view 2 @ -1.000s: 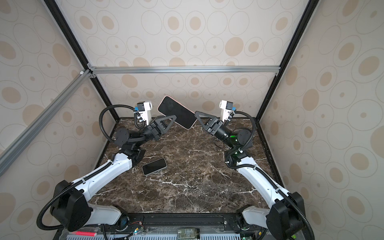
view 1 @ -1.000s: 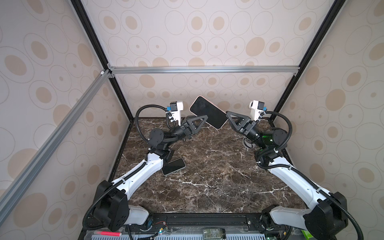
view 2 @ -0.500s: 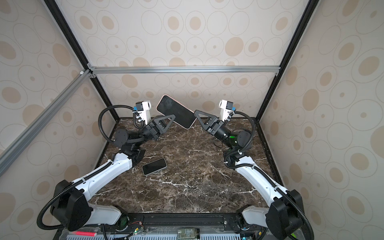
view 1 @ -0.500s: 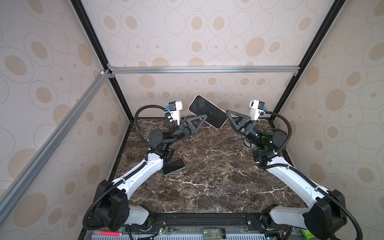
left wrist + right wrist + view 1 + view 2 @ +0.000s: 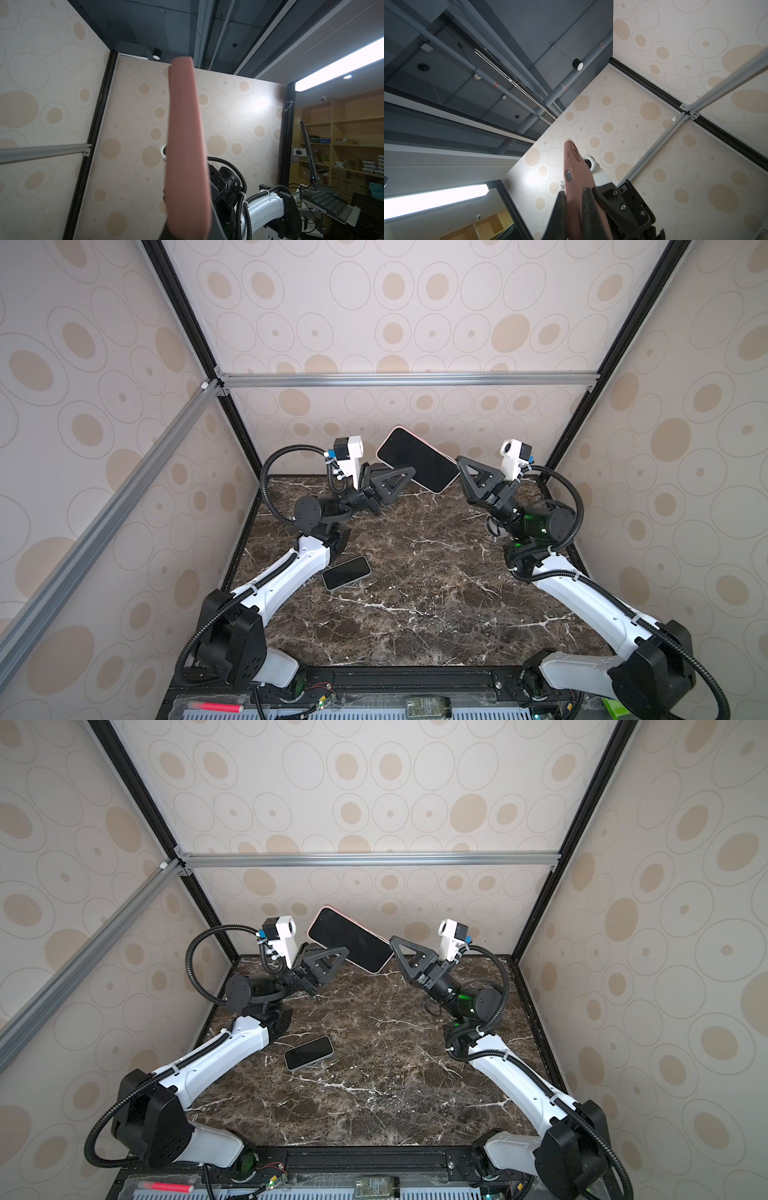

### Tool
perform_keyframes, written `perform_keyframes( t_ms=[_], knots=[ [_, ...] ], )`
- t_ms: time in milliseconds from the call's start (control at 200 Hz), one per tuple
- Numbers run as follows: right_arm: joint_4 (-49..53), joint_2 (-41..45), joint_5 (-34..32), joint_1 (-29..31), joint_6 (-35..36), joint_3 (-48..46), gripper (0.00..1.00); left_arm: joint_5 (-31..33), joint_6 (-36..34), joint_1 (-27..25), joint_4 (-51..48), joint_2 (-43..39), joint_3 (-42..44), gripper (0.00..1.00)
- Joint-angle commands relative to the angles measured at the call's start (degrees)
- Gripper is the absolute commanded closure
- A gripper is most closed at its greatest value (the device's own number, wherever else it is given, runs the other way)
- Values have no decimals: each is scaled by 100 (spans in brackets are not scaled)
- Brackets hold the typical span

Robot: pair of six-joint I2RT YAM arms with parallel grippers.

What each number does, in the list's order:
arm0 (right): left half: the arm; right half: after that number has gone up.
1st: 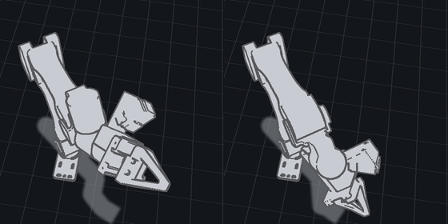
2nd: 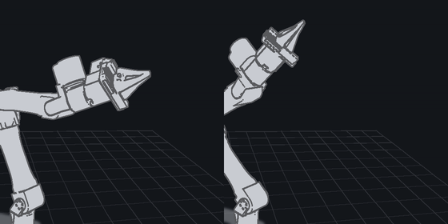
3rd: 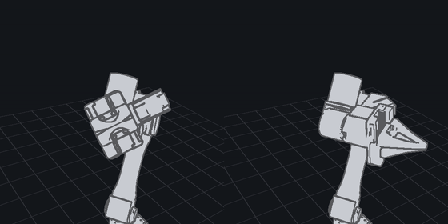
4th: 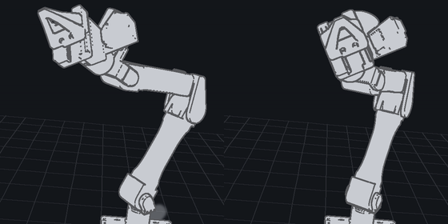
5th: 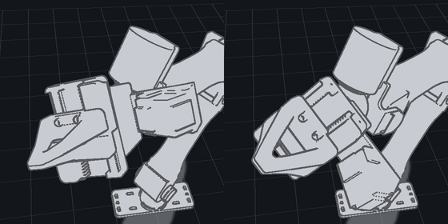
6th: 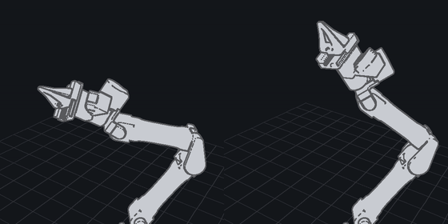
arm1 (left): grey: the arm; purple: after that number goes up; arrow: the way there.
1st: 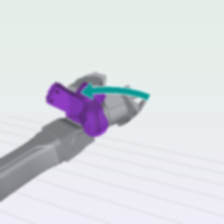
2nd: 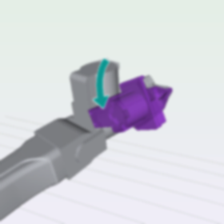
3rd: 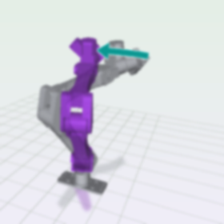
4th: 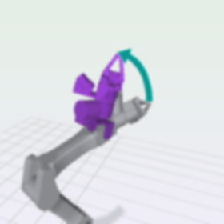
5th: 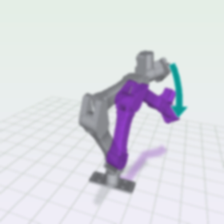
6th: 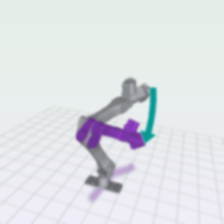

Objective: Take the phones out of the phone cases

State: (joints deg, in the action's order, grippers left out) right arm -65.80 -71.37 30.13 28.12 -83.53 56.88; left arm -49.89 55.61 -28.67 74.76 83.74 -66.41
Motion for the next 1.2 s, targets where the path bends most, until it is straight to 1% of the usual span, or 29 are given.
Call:
perform_keyframes(
  t_ms=[0,345,445,515,585,630,675,680,685,720,755,760,790,820,865,1010,1125,1195],
  knots=[
    [202,-52,569,282,-694,-28,100,-366,-343,-50,749,174,-388,100],
    [263,-92,817,316,-909,-8,100,-375,-355,-21,741,193,-478,100],
    [271,-83,854,313,-866,-15,100,-340,-358,-21,714,173,-474,100],
    [313,-25,835,297,-692,-28,100,-238,-337,-15,689,138,-414,100],
    [666,148,836,177,-267,-3,100,-113,-252,24,554,92,-347,100],
    [1234,347,890,45,223,67,100,-85,-220,28,352,49,-330,100],
    [2025,591,898,-70,937,164,88,-59,-201,27,220,-10,-280,100],
    [2203,652,894,-92,1135,198,85,-53,-201,27,208,-17,-273,100],
    [2203,652,894,-92,1135,198,85,-46,-200,27,194,-26,-266,100],
    [2971,850,854,-141,1818,328,77,-64,-195,34,36,-73,-233,100],
    [3689,1023,796,-159,2477,489,73,-111,-238,30,-117,-124,-206,100],
    [3860,1065,774,-171,2685,543,72,-114,-237,29,-140,-131,-202,100],
    [4317,1152,743,-174,3113,662,70,-140,-265,29,-242,-177,-159,100],
    [4659,1222,715,-186,3494,782,68,-150,-291,38,-325,-240,-100,100],
    [4913,1270,784,-259,3851,910,66,-174,-301,47,-415,-308,-29,100],
    [5106,1245,1355,-579,4141,1168,66,-364,-171,55,-310,-373,58,100],
    [4970,1132,1877,-650,4038,1373,68,-511,25,63,-9,-313,51,100],
    [5154,1043,2286,-671,4192,1571,68,-655,185,63,102,-222,-47,100]
  ],
)
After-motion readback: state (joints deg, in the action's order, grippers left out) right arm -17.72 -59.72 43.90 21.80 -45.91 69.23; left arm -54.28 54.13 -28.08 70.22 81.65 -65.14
